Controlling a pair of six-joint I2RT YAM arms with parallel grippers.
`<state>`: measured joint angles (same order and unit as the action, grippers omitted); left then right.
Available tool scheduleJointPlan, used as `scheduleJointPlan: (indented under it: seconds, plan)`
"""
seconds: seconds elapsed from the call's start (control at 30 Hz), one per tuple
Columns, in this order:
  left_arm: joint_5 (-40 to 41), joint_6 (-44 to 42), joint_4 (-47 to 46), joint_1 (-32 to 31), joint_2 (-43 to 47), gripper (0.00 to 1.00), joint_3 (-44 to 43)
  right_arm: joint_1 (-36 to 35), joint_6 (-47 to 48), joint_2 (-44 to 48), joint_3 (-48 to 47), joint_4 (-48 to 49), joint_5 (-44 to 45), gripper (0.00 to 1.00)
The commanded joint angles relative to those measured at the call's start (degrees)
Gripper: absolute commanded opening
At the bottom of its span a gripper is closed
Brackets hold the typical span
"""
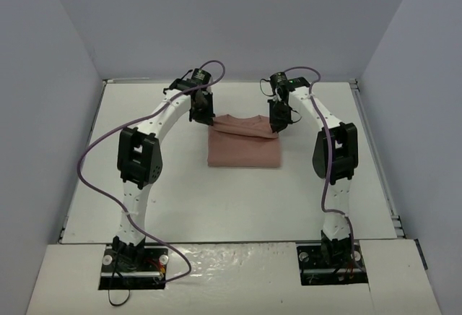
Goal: Fold and stack the t-shirts
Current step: Fold the long partially folded tshirt into a neat square
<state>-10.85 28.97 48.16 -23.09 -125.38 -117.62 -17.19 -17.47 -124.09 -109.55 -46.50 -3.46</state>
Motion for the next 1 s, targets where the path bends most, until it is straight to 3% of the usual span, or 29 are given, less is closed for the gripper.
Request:
scheduleJointPlan:
  seconds: [0.0, 0.3, 0.4, 0.6, 0.67, 0.8, 0.97]
  plan:
    - [2.4, 0.1, -1.4, 1.3, 0.4, 0.0, -2.9, 1.6, 1.4, -0.7, -2.8, -1.7, 2.3, 0.0]
    - [4.7, 1.8, -2.9, 1.9, 0.9, 0.01, -2.4, 2.2, 1.7, -4.0, -7.8, -1.2, 1.6, 0.06]
    - [5.4, 2.2, -4.2, 2.4, 1.5, 0.06, -2.6, 2.5, 1.7, -4.9, -11.4, -1.3, 1.3, 0.1]
    - [5.7, 3.0, -4.5, 2.9, 2.4, 0.22, -3.8, 2.7, 2.1, -5.9, -16.8, -1.3, 0.3, 0.35]
    - [6.1, 3.1, -4.5, 2.9, 3.6, 0.29, -3.8, 2.8, 2.7, -5.7, -19.5, -1.3, -0.3, 0.37]
    - [7.6, 3.0, -4.9, 3.0, 7.2, 0.31, -2.8, 2.8, 4.8, -4.1, -22.5, -1.1, -0.6, 0.37]
    - [4.5, 1.8, -10.3, 2.8, 15.0, 0.32, 2.3, 3.8, 10.8, 0.4, -22.2, 0.8, -9.8, 0.37]
